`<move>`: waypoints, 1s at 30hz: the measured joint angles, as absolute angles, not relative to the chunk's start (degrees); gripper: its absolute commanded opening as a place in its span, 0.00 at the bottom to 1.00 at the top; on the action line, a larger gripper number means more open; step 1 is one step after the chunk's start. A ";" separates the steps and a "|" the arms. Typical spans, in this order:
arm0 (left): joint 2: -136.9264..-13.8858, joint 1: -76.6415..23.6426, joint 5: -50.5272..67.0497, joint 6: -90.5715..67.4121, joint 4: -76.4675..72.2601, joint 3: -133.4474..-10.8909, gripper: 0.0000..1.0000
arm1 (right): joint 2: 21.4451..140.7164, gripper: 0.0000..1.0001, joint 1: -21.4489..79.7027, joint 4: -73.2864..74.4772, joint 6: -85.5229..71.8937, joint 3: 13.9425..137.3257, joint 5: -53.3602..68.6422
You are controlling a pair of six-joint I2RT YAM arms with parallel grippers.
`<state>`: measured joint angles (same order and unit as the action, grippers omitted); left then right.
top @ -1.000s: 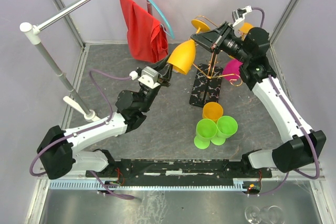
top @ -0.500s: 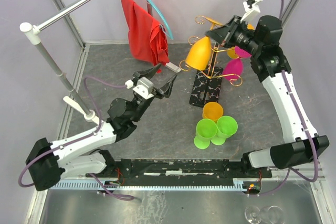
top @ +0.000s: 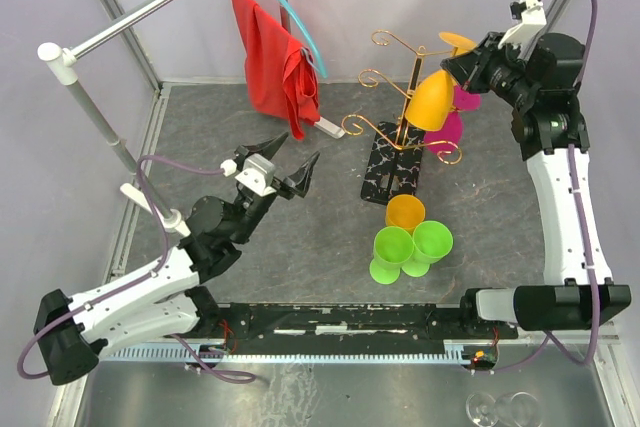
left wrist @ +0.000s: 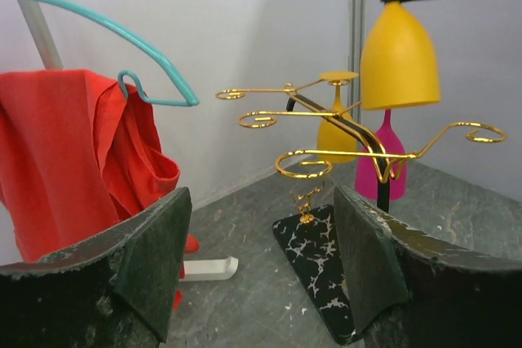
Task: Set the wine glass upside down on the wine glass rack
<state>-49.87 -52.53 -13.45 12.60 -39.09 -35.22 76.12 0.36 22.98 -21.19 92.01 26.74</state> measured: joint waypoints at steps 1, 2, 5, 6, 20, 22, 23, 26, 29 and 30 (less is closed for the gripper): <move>-49.65 -52.53 -13.80 12.43 -38.41 -35.20 0.79 | 75.61 0.01 0.27 23.07 -20.69 92.01 26.63; -49.56 -52.53 -14.31 12.23 -37.69 -35.18 0.80 | 75.29 0.01 0.23 23.05 -20.43 92.01 26.63; -50.57 -52.53 -15.62 12.01 -36.42 -35.18 0.85 | 74.61 0.01 0.19 22.61 -20.12 92.01 26.96; -51.29 -52.53 -16.14 11.99 -36.23 -35.18 0.87 | 74.63 0.01 0.19 22.28 -20.16 92.01 27.31; -58.65 -52.53 -18.02 11.35 -35.75 -37.21 0.90 | 74.74 0.01 0.21 17.50 -20.58 88.20 30.65; -59.07 -52.53 -18.02 11.33 -35.94 -37.65 0.91 | 74.72 0.01 0.21 16.69 -20.64 87.77 31.46; -59.33 -52.53 -18.02 11.31 -35.97 -37.85 0.91 | 74.72 0.01 0.21 16.12 -20.71 87.50 31.90; -60.38 -52.53 -18.11 11.07 -35.66 -38.70 0.93 | 74.65 0.01 0.21 14.26 -20.71 86.80 32.99; -61.41 -52.53 -18.85 10.31 -33.71 -40.66 0.94 | 74.17 0.01 0.21 11.66 -20.62 85.43 33.85; -61.84 -52.53 -19.29 9.67 -32.47 -41.85 0.94 | 73.80 0.01 0.21 10.33 -20.49 84.51 34.06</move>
<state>-61.84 -52.53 -19.29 9.67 -32.47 -41.85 73.80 0.21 10.33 -20.49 84.51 34.06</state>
